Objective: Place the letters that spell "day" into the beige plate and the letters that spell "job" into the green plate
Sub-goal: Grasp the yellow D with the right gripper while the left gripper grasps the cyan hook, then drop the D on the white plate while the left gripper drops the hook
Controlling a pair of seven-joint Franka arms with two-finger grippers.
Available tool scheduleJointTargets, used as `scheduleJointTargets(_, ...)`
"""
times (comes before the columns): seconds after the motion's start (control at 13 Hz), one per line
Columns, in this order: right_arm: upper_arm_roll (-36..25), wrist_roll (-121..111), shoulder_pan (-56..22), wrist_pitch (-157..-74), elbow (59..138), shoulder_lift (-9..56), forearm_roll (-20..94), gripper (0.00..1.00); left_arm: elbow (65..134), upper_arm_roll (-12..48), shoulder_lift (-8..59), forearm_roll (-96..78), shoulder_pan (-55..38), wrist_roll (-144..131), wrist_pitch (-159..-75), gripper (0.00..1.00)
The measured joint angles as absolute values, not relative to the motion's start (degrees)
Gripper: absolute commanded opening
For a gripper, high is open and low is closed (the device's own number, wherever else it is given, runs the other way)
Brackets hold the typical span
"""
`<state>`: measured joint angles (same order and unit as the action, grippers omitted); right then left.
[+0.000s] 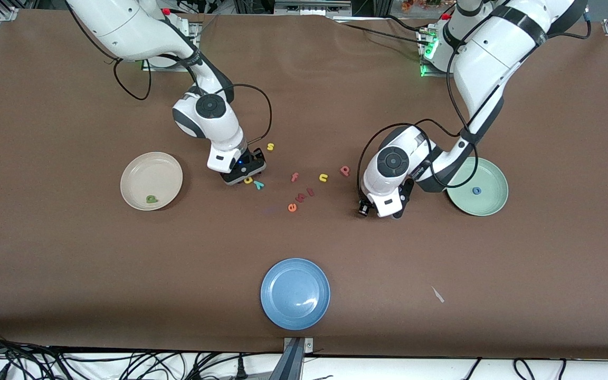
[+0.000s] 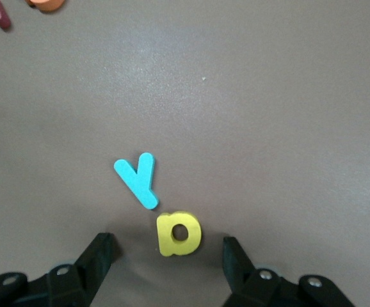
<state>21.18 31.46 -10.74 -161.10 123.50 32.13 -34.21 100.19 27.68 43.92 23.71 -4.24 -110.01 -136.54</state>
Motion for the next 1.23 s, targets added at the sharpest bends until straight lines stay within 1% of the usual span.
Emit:
scheduleJointTargets(0.08, 21.14, 31.11, -10.74, -161.18, 123.39, 32.15, -34.21, 0.78, 100.13, 27.67, 43.94, 23.71, -4.24, -110.01, -136.54, 0.55)
scheduleJointTargets(0.23, 20.95, 30.57, -10.74, -161.21, 122.37, 32.44, -34.21, 0.73, 100.07, 27.67, 43.95, 23.72, -4.24, -110.01, -136.54, 0.43)
scheduleJointTargets(0.38, 20.86, 30.32, -10.73, -161.21, 121.6, 32.95, -34.21, 0.72, 99.93, 27.68, 43.97, 23.72, -4.26, -110.01, -136.58, 0.29)
scheduleJointTargets(0.54, 20.87, 30.31, -10.74, -161.21, 121.21, 33.19, -34.21, 0.65, 99.7, 27.68, 43.97, 23.78, -4.31, -109.98, -136.62, 0.17)
scheduleJointTargets(0.69, 20.82, 30.28, -10.72, -161.2, 121.19, 33.22, -34.24, 0.61, 99.65, 27.68, 43.97, 23.85, -4.39, -109.94, -136.63, 0.13)
scheduleJointTargets(0.92, 20.77, 30.26, -10.7, -161.23, 121.21, 33.13, -34.26, 0.54, 99.56, 27.68, 43.97, 23.98, -4.37, -108.07, -136.35, 0.13)
scheduleJointTargets(1.0, 20.77, 30.26, -10.7, -161.27, 121.26, 33.11, -34.26, 0.52, 99.45, 27.7, 43.87, 23.99, -4.24, -106.7, -135.3, 0.12)
scheduleJointTargets(1.15, 20.78, 30.27, -10.71, -161.41, 121.37, 33.04, -34.26, 0.47, 99.07, 28.77, 43.11, 23.91, -2.8, -103.1, -129.33, 0.12)
scheduleJointTargets(1.23, 20.79, 30.3, -10.72, -161.5, 121.49, 32.97, -34.26, 0.45, 98.88, 30.94, 42.54, 23.74, -0.52, -100.46, -126.08, 0.12)
